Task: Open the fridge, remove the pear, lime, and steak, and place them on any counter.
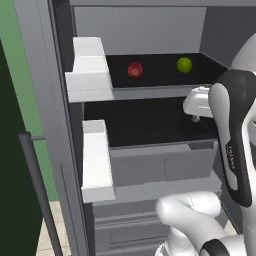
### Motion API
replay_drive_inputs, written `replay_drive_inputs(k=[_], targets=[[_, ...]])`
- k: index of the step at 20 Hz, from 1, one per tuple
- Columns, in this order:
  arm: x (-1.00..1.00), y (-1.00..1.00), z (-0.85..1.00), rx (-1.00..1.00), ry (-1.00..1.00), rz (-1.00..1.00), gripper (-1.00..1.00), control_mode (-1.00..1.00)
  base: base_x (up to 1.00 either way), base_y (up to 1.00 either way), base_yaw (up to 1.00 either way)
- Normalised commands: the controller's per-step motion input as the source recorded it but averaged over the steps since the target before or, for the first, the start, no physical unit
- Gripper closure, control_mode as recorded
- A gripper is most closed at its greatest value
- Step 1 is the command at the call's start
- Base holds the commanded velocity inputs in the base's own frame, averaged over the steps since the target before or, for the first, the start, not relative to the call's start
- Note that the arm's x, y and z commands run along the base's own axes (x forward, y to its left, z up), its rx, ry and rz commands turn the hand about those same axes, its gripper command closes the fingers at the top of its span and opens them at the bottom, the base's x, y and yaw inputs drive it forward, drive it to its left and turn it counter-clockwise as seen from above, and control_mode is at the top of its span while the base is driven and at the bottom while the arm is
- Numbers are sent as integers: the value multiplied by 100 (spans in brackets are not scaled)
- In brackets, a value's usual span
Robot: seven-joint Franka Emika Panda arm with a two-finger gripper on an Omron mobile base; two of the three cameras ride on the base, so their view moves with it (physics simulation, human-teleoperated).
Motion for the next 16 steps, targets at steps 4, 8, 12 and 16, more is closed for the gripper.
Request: replay_drive_inputs(k=[4, 8, 12, 16], targets=[[0, 0, 0, 0, 0, 0, -100, 100, 77, -2, 1], [0, 0, 0, 0, 0, 0, -100, 100, 71, 0, 0], [0, 0, 25, -1, -7, 0, -100, -100, 4, 0, 0], [0, 0, 100, -10, -24, 0, -100, -100, 0, 0, 0]])
